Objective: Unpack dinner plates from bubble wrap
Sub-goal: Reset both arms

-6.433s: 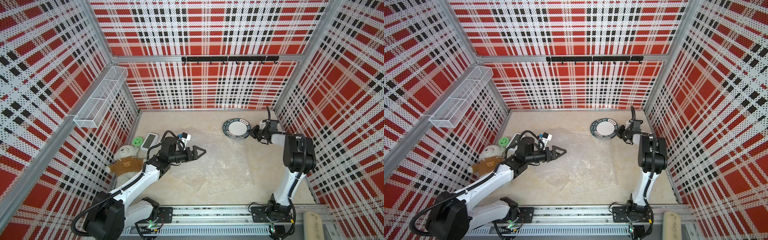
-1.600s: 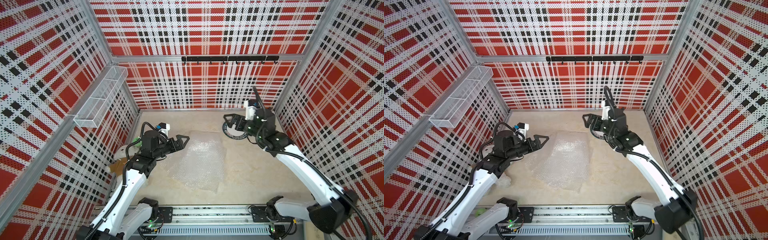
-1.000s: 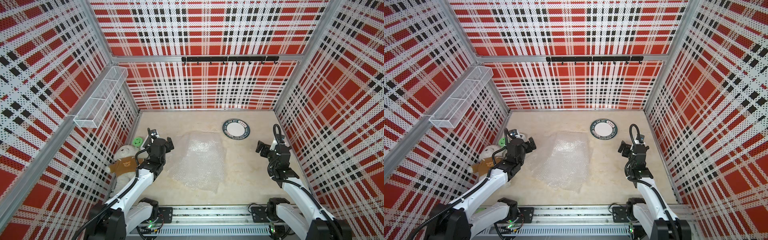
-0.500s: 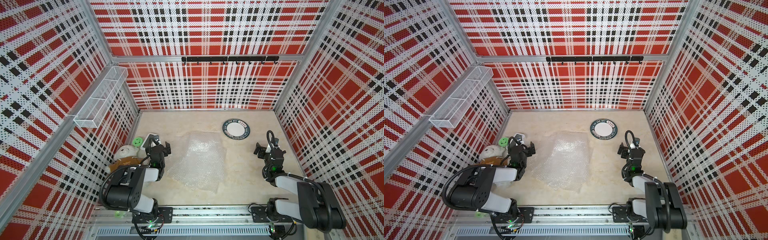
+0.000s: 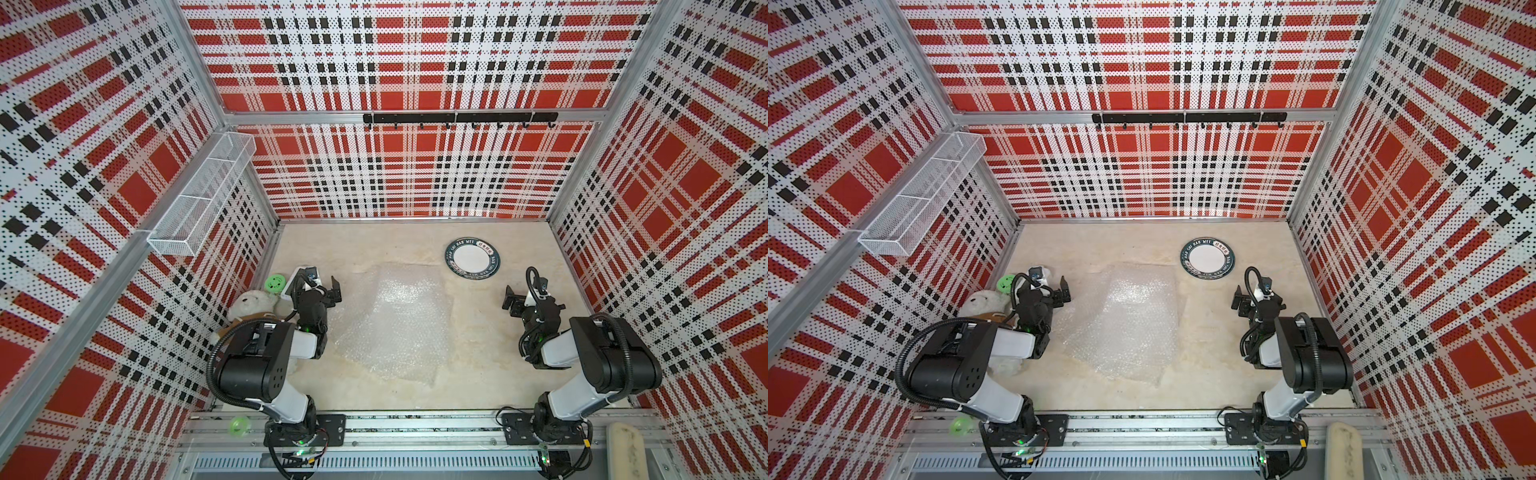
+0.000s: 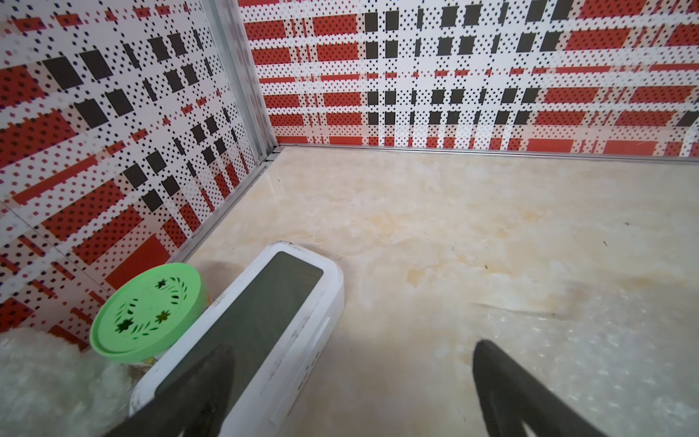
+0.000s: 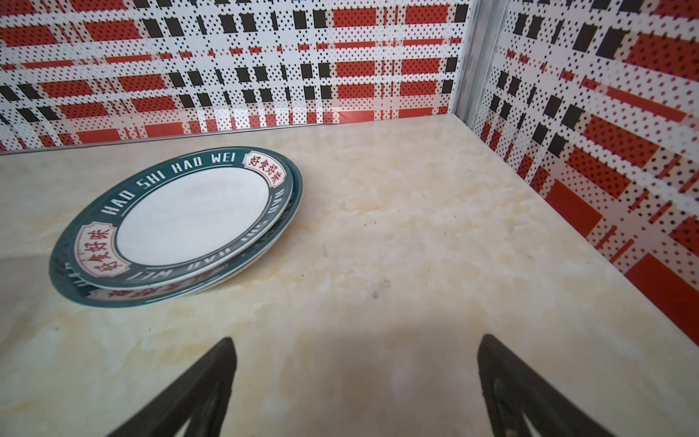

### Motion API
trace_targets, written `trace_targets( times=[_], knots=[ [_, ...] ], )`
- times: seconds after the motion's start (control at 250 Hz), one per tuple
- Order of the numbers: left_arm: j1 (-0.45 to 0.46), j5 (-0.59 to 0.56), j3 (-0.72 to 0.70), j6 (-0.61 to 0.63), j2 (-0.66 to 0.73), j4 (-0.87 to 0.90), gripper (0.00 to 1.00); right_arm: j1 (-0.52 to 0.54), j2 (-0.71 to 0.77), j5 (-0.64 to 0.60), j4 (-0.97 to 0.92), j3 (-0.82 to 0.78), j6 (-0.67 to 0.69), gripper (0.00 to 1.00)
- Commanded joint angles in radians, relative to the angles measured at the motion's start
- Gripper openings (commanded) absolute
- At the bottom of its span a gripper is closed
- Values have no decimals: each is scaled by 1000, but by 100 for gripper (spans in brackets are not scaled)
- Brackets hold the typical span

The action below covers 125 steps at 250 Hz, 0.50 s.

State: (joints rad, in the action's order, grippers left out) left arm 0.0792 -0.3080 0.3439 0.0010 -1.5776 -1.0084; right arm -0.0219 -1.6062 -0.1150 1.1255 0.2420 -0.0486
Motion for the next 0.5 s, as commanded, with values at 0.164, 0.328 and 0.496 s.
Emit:
trace_targets(
  times=[0.164, 0.328, 0.496],
  knots=[
    [48, -54, 35, 35, -4, 15, 100, 47, 13, -52, -179, 148, 64, 100],
    [44, -45, 37, 33, -3, 18, 99, 49, 11, -59, -176, 148, 68, 100],
    [43, -42, 37, 34, -4, 17, 99, 60, 12, -64, -176, 148, 78, 100]
  ],
)
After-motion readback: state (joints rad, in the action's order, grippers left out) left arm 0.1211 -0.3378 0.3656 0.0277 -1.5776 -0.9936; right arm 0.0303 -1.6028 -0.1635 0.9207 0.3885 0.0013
